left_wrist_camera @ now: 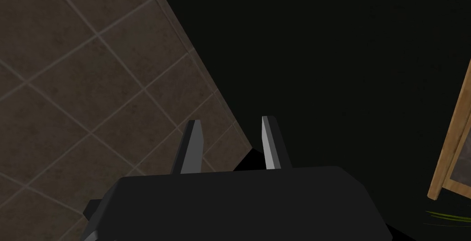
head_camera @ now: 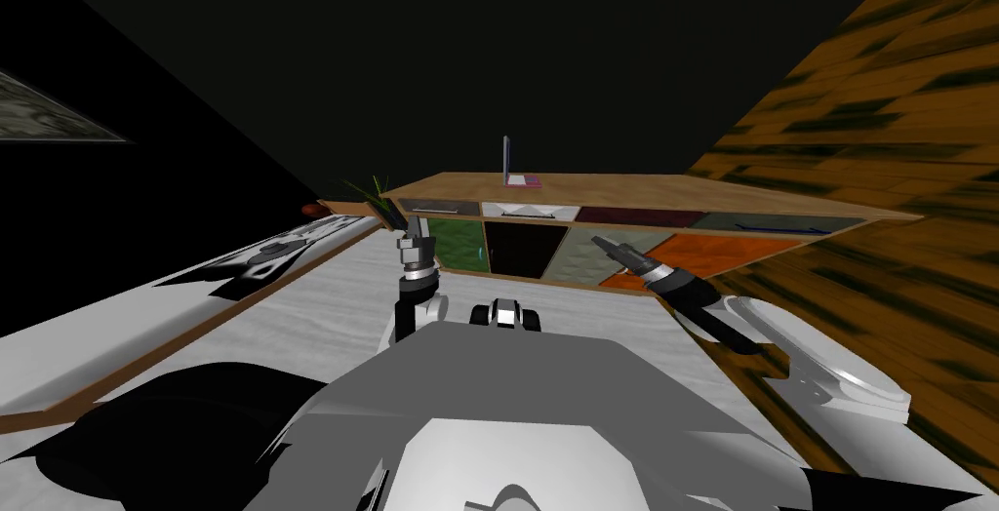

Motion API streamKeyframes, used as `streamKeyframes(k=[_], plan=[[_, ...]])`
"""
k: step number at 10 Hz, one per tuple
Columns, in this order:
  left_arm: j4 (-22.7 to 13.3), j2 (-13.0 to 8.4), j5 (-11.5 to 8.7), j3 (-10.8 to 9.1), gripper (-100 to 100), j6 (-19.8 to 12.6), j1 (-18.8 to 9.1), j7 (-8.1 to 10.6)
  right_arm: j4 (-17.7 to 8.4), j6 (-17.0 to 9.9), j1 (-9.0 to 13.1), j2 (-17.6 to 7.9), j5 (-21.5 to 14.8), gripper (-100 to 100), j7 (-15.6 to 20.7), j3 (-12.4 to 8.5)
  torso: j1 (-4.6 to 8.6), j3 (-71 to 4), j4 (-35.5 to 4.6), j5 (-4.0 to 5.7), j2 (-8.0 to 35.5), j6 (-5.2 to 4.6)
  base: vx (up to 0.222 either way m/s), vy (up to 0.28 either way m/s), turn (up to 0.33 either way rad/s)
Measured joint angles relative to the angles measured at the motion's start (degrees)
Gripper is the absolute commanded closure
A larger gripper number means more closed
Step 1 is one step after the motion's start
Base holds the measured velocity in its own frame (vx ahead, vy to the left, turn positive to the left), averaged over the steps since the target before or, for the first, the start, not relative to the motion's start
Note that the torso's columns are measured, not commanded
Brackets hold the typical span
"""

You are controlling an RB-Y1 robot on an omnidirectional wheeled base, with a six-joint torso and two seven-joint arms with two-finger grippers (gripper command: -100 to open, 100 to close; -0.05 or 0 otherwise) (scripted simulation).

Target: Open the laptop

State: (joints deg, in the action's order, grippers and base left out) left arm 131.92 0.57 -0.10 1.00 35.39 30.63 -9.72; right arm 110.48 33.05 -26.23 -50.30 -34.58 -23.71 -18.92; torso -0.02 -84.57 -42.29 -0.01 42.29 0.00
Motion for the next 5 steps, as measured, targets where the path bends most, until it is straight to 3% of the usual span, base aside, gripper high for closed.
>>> streamKeyframes(k=[5], plan=[[0.0, 0.0, 0.0, 0.01, 0, 0.0, 0.0, 0.00, -5.0, -0.9, -0.2, -9.2, -6.9, -100, -2.5, -4.4, -0.02, 0.0, 0.0, 0.00, 0.0, 0.00, 0.004, 0.099, 0.016]])
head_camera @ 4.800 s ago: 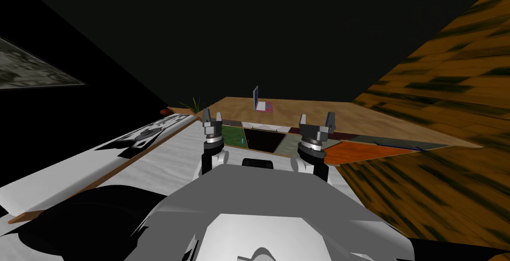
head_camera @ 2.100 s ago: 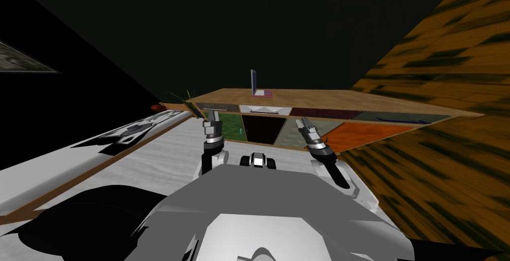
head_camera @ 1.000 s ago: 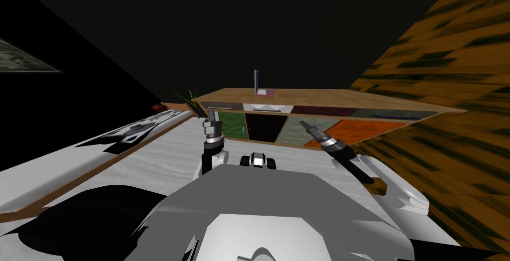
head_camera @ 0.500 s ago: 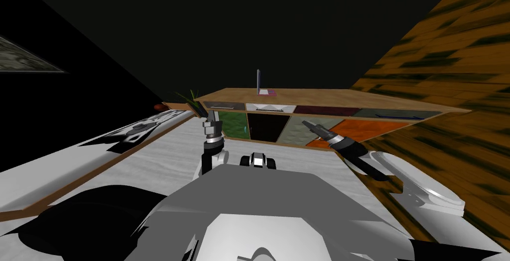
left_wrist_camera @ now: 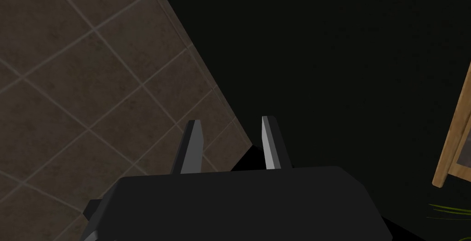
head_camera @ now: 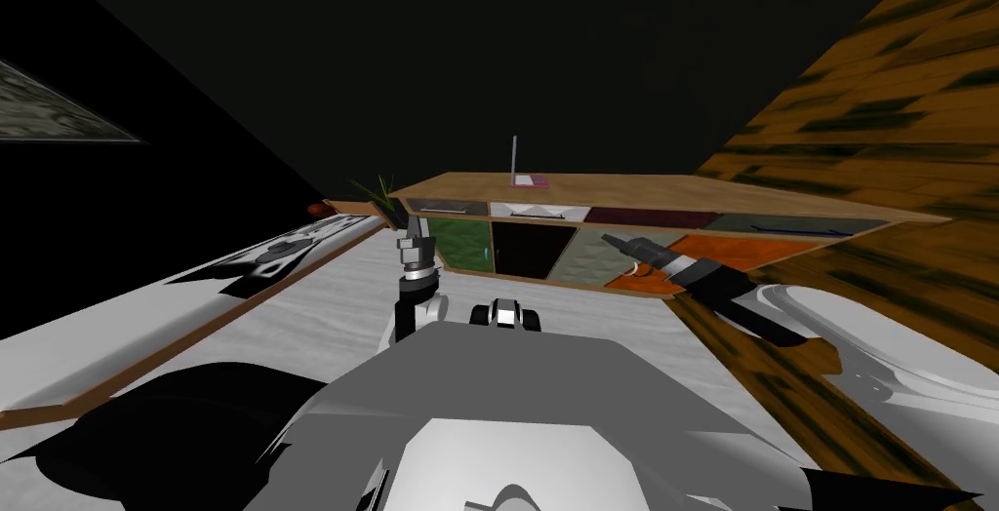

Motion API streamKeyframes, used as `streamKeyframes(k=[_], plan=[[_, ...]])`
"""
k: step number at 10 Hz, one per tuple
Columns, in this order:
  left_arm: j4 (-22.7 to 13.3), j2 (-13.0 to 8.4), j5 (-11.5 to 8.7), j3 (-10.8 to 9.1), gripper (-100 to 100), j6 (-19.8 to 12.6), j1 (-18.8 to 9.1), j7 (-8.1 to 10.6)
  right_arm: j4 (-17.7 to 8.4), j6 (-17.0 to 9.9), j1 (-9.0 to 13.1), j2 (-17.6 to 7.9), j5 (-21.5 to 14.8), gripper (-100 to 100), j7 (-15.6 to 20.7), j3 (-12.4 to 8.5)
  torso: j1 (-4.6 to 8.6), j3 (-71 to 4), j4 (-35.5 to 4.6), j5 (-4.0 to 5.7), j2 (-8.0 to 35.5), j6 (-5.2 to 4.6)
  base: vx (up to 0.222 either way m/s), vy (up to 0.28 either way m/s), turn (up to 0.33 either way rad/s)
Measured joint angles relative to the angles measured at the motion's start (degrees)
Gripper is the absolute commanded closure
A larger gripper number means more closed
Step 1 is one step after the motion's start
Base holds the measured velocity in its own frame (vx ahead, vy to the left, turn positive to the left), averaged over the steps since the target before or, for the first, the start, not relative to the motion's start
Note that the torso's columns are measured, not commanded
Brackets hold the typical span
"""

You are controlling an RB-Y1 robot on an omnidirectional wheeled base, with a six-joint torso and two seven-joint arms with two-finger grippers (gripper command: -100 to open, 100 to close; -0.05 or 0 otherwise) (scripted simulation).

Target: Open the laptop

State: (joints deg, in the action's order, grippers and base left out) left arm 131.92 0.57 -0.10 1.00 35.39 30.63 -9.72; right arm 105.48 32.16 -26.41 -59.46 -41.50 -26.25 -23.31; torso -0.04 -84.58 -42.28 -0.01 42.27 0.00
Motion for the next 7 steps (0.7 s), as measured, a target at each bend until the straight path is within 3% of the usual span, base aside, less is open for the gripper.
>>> streamKeyframes(k=[7], plan=[[0.0, 0.0, 0.0, 0.00, 0, 0.0, 0.0, 0.00, -8.8, 0.0, 0.6, -12.9, -8.7, -100, -2.2, -4.7, 0.08, 0.0, 0.0, 0.01, 0.0, -0.01, 0.038, 0.129, 0.033]])
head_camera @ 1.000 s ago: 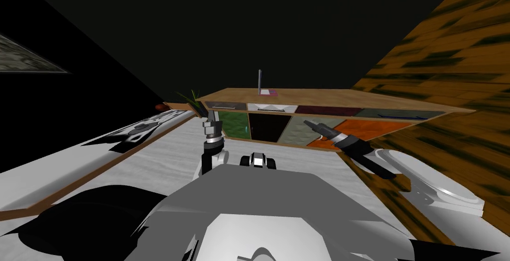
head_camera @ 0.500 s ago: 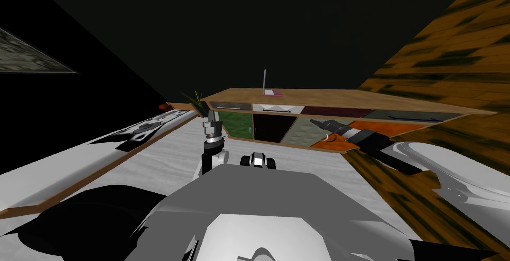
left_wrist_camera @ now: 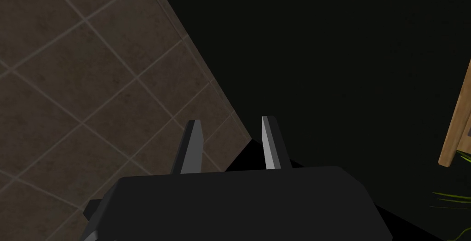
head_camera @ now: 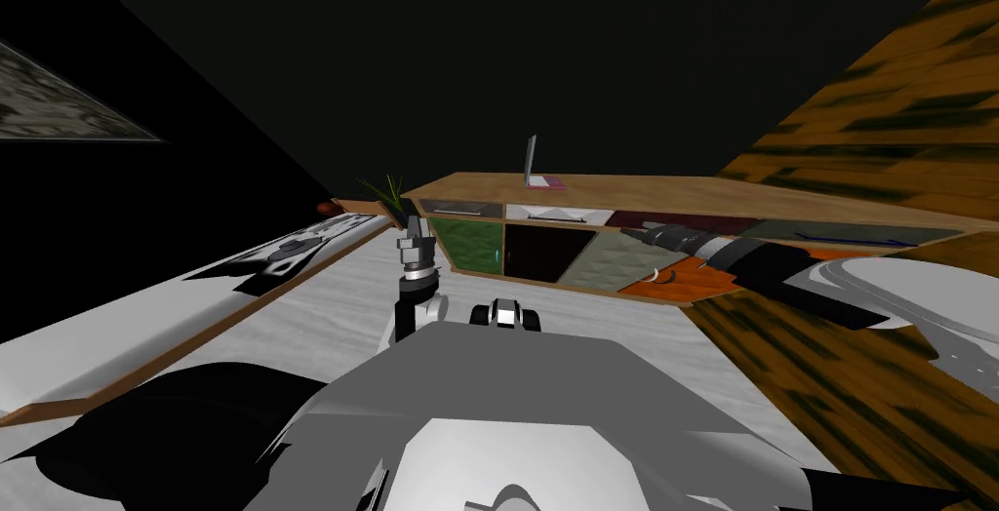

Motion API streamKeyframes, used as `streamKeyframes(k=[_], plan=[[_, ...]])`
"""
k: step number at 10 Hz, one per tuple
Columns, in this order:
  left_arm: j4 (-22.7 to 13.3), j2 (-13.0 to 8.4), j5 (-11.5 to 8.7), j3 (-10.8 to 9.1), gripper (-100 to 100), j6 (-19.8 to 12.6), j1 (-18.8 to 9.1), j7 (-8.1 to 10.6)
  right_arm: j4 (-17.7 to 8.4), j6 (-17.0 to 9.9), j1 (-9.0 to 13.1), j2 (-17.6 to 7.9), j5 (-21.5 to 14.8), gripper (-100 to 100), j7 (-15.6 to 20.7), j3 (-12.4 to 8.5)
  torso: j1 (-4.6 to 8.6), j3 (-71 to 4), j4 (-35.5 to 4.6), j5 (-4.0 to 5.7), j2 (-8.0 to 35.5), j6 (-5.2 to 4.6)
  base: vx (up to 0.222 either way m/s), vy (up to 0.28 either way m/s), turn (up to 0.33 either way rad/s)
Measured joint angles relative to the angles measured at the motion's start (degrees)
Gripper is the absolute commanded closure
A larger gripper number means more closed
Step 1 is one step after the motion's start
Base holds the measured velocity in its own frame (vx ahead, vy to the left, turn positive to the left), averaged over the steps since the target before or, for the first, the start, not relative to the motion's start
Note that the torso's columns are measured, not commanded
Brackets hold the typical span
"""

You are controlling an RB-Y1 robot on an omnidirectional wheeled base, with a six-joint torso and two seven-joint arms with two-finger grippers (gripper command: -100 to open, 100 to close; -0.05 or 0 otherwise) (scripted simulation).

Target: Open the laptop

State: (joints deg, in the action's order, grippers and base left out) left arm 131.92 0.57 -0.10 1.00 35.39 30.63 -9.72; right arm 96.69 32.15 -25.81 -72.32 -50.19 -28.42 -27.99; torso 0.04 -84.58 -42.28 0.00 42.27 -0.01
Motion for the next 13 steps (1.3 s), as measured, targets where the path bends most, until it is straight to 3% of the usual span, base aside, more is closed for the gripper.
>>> streamKeyframes(k=[2, 3, 5, 8, 13], plan=[[0.0, 0.0, 0.0, 0.00, 0, 0.0, 0.0, 0.00, -2.7, -0.1, 0.4, -3.4, -2.4, -100, -0.3, -0.8, -0.05, 0.0, 0.0, -0.02, 0.0, 0.01, 0.042, 0.143, 0.043], [0.0, 0.0, 0.0, 0.00, 0, 0.0, 0.0, 0.00, -2.5, -0.4, -2.0, -4.4, -4.1, -100, -0.8, -3.4, -0.10, 0.1, 0.0, -0.02, 0.1, -0.01, 0.046, 0.124, 0.014], [0.0, 0.0, 0.0, -0.01, 0, 0.0, 0.0, 0.00, -4.3, -0.7, -0.7, -7.6, -5.0, -100, -1.4, -2.9, 0.21, 0.0, 0.0, 0.07, 0.0, 0.00, 0.044, 0.089, 0.032], [0.0, 0.0, 0.0, 0.00, 0, 0.0, 0.0, 0.00, -7.1, -1.1, -1.8, -12.2, -8.6, -100, -2.3, -5.3, -0.10, 0.0, 0.0, -0.02, -0.1, 0.02, 0.066, 0.123, 0.040], [0.0, 0.0, 0.0, 0.00, 0, 0.0, 0.0, 0.00, -12.9, -1.9, -1.1, -20.0, -12.6, -100, -2.9, -6.3, 0.10, 0.0, 0.0, 0.03, 0.1, -0.01, 0.086, 0.168, 0.051]])
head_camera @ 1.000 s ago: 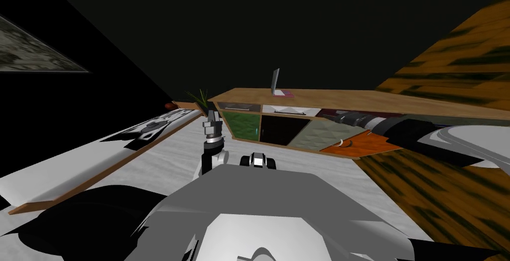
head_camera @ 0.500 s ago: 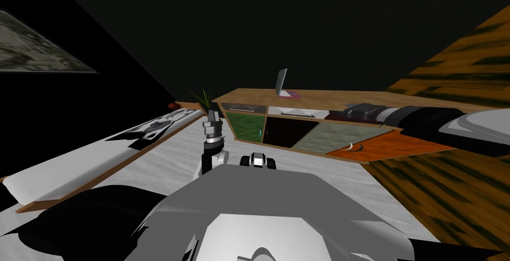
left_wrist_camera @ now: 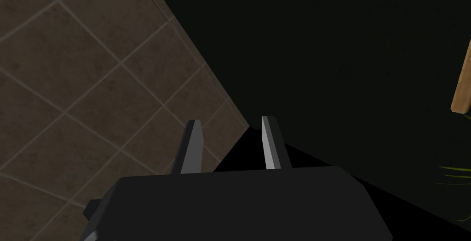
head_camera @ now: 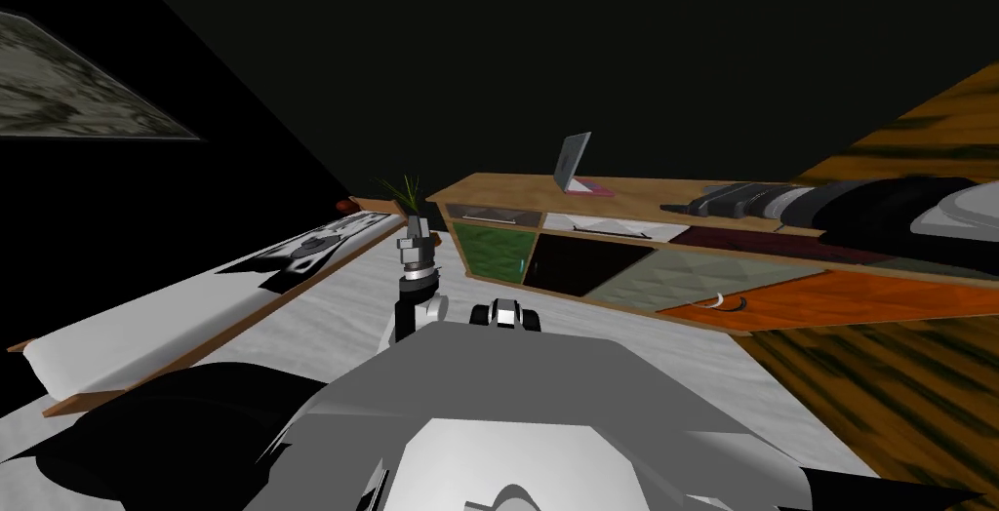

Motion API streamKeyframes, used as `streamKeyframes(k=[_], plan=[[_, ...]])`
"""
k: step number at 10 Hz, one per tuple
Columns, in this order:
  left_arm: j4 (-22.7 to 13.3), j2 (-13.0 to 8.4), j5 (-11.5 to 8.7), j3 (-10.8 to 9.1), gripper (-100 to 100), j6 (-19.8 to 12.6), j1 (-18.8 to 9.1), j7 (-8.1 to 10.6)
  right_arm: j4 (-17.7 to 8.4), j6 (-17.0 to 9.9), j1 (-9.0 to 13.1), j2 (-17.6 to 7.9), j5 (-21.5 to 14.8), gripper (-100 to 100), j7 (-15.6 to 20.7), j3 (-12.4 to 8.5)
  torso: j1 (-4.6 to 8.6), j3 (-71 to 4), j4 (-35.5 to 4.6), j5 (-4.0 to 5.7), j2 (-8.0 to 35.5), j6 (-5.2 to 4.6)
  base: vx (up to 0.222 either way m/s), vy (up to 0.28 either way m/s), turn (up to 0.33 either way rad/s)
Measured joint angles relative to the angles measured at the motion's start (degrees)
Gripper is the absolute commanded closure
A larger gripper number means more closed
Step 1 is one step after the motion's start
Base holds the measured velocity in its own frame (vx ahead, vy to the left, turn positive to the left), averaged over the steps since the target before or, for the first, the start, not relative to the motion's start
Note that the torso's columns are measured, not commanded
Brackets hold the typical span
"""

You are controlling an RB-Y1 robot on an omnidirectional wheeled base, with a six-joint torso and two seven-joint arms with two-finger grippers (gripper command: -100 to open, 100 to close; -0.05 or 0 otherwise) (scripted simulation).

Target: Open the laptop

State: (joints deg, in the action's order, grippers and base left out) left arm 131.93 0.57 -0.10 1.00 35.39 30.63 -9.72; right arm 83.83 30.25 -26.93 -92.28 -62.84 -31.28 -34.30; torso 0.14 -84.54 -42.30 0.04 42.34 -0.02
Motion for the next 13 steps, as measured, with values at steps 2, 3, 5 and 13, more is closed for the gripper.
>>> streamKeyframes(k=[2, 3, 5, 13], plan=[[0.0, 0.0, 0.0, 0.00, 0, 0.0, 0.0, 0.00, -0.6, -0.1, -2.2, -2.7, -3.3, -100, -2.2, -3.2, -0.04, 0.0, 0.0, -0.01, 0.0, 0.01, 0.054, 0.088, 0.012], [0.0, 0.0, 0.0, -0.01, 0, 0.0, 0.0, 0.00, -1.5, 0.0, -1.4, -3.2, -2.8, -100, -1.6, -2.6, 0.17, 0.1, 0.0, 0.07, 0.1, -0.02, 0.064, 0.114, 0.072], [0.0, 0.0, 0.0, 0.01, 0, 0.0, 0.0, 0.00, -4.8, -0.1, -1.4, -6.7, -4.7, -100, -1.1, -3.2, -0.54, -0.2, 0.1, -0.16, -0.3, 0.05, 0.126, 0.199, 0.064], [0.0, 0.0, 0.0, 0.00, 0, 0.0, 0.0, 0.00, -12.8, -1.2, -2.6, -17.8, -10.5, -100, -1.8, -6.0, -0.16, 0.0, 0.0, -0.04, 0.0, 0.02, 0.116, 0.159, 0.059]])
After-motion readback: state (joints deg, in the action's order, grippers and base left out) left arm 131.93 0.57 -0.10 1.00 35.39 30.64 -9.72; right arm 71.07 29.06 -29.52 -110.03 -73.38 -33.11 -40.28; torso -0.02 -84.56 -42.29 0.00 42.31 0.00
